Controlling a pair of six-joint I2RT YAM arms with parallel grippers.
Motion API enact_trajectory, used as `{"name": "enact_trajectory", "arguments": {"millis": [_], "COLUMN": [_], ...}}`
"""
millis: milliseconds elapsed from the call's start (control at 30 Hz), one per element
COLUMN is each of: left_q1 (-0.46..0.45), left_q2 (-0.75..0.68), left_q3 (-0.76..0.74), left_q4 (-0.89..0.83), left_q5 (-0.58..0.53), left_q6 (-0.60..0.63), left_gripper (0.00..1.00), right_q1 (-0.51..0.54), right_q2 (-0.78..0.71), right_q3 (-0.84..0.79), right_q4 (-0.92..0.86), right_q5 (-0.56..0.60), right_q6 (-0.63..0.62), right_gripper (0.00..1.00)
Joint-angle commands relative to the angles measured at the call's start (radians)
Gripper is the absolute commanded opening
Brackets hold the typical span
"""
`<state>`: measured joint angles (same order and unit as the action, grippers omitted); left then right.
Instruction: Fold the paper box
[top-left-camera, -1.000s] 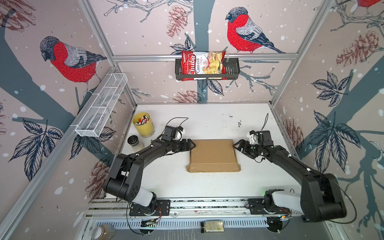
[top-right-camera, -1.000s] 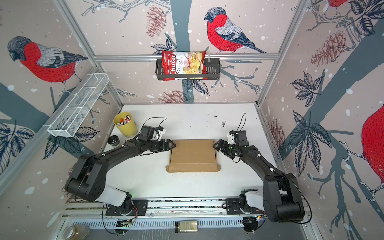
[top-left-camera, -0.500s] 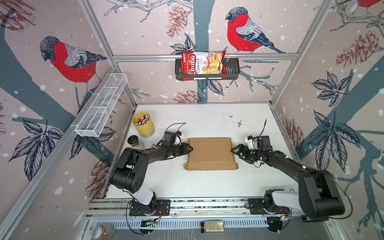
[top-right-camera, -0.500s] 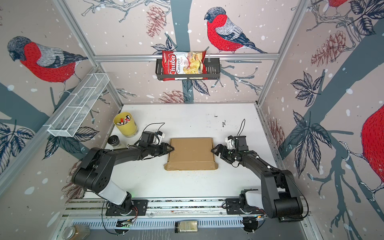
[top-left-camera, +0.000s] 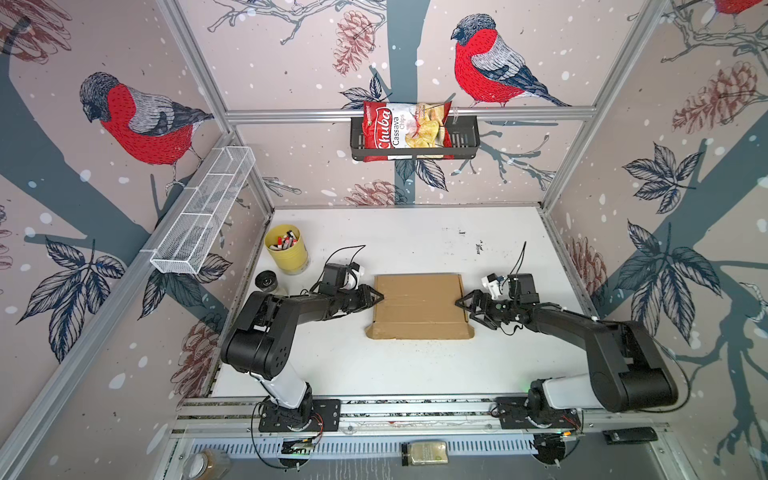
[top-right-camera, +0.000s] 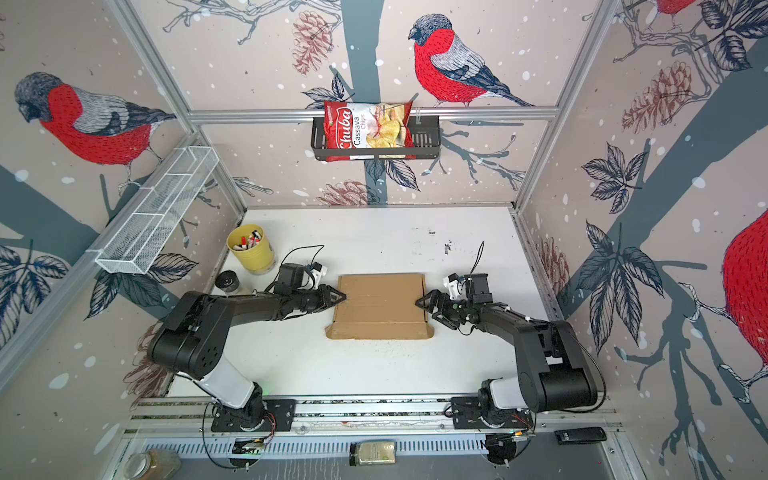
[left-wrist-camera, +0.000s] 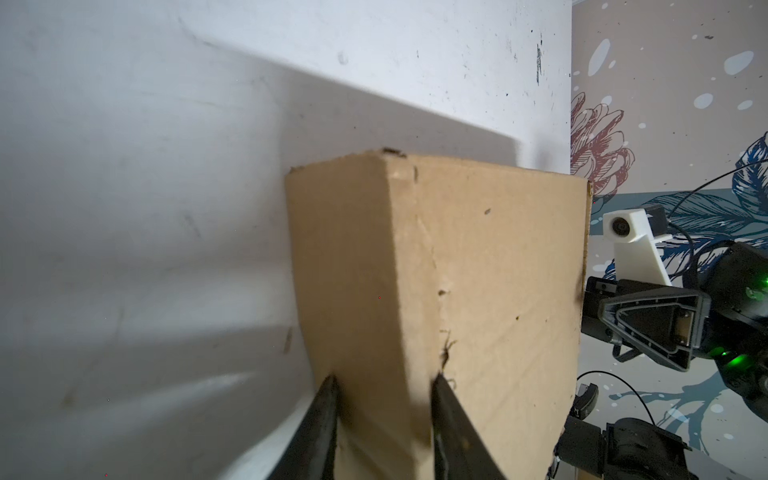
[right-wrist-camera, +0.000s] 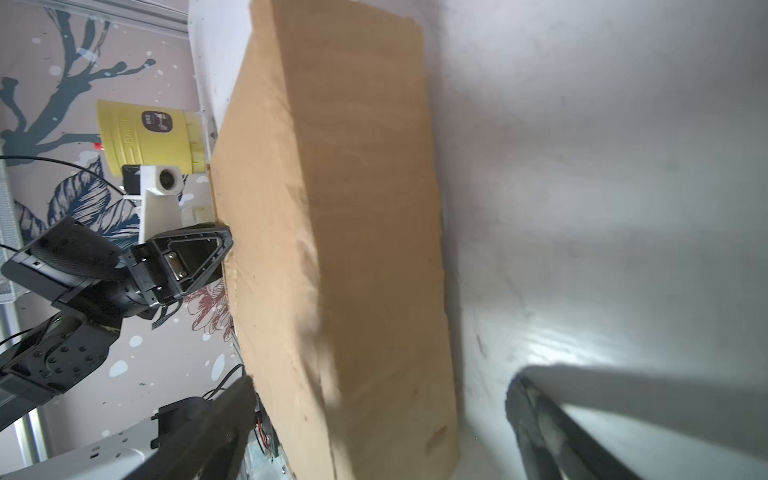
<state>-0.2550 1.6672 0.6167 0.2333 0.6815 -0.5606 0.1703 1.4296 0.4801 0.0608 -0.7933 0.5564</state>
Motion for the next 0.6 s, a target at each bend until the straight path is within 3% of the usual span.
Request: {"name": "enact_trajectory", "arguments": {"millis": [0, 200, 400, 567], "left_q1": [0.011, 0.027, 0.033, 0.058], "left_q2": [0.029, 0.040, 0.018, -0.098], "left_q3": [-0.014, -0.010, 0.014, 0.102], "left_q4": [-0.222, -0.204, -0.169, -0.227], "left_q5": [-0.204, -0.175, -0.122, -0.106], "left_q6": [0.006, -0.001, -0.014, 0.033], "left_gripper": [0.34, 0.34, 0.37, 0.56], "right_q1": [0.004, 0.044, 0.096, 0.097], "right_q2": [0.042, 0.137, 0.210, 0.188], "right_q3": [0.010, 0.036, 0.051, 0.048], "right_q4": [0.018, 0.114, 0.347, 0.442], "right_q5": [-0.015, -0.067, -0.142, -0.161], "right_q6": [0.007, 0.047, 0.233, 0.370], "right_gripper": [0.95, 0.88, 0.66, 0.49]}}
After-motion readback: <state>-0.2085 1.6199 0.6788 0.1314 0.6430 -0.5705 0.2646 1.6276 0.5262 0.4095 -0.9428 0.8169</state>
